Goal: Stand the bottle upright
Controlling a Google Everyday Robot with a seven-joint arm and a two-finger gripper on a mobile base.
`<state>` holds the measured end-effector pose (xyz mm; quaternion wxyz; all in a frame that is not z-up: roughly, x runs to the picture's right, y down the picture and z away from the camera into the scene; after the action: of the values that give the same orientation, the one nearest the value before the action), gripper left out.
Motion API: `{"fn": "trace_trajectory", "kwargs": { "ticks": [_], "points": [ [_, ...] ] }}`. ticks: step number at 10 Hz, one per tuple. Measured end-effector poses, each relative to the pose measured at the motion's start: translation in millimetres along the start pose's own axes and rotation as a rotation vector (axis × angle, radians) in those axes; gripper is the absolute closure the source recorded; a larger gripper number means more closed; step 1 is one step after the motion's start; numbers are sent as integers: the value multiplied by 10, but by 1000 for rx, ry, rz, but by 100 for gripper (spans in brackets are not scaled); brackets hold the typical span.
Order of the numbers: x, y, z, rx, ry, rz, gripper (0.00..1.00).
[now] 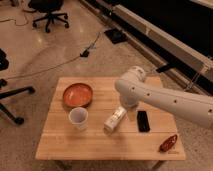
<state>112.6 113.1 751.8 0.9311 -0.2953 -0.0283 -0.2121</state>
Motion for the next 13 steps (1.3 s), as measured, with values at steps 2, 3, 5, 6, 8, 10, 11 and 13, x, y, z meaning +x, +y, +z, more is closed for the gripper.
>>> {"fn": "trace_trajectory", "kwargs": {
  "ticks": [2, 3, 5, 6, 8, 10, 11, 13],
  "points": [
    [12, -1, -2, -3, 9, -9, 35],
    [-5, -12, -5, -4, 11, -16, 35],
    [-50, -36, -5, -8, 15, -37, 35],
    [-49, -37, -5, -9, 18, -42, 35],
    [-74, -55, -3, -14, 20, -58, 35],
    [-108, -71, 0, -18, 22, -77, 35],
    [-138, -89, 5, -21, 25, -92, 35],
    [-135, -95, 5, -24, 27, -99, 35]
  ]
}}
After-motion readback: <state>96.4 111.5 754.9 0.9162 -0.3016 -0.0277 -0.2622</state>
